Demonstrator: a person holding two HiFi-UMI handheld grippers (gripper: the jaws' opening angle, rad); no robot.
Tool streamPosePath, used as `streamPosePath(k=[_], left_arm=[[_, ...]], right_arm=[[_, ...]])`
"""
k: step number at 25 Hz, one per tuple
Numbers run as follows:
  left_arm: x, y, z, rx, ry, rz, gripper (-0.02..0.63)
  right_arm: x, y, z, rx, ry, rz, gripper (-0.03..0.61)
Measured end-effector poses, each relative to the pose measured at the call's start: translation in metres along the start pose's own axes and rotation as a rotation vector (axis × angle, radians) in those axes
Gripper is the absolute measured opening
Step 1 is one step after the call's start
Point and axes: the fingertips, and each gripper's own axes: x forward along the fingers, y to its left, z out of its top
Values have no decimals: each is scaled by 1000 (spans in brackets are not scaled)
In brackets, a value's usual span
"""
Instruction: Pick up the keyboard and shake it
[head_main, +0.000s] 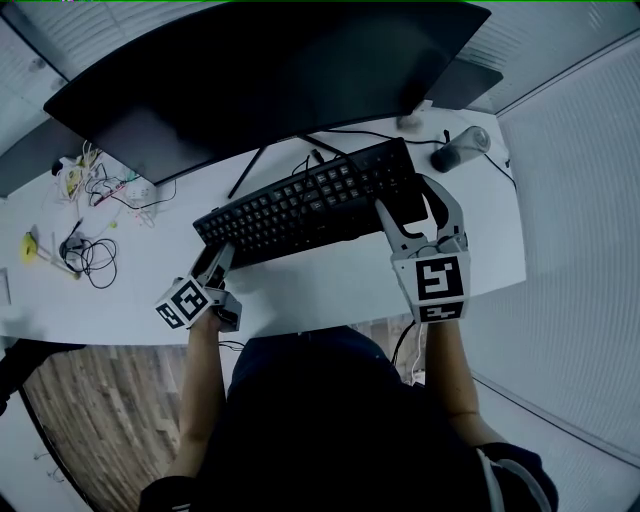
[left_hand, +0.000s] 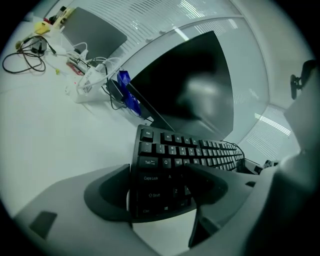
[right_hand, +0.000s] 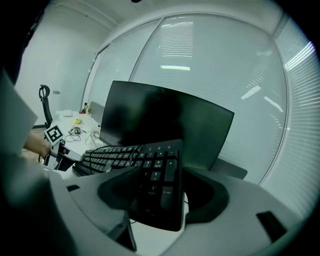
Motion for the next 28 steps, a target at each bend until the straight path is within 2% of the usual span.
streamPosePath(k=[2,4,7,12,16,20,24,26,28], left_arm=[[-4,-3,7,33,6,17,347],[-12,-7,20,100,12,59,347],[-23,-22,38,226,19,123,347],[-42,-64,66,484,21,232,347],[-56,-102,86,627,-18,265,347],[-61,-132,97,788,-37,294,347],[-57,-140,96,841,-34,300,347],[-52,-129,89,820,-13,303,347],[-44,-111,80,763,12,300,347]], right_arm=[[1,-1,-5,34,12,3,285],[5,-4,-17,101,27,12,285],[11,-8,-49,251,51,43,285],[21,-6,-105,535,50,125,285],[27,7,-138,740,41,200,285],[32,20,-159,883,32,254,285],[33,24,-171,934,40,270,285],[33,24,-177,919,59,261,285],[34,23,-182,883,90,245,285]])
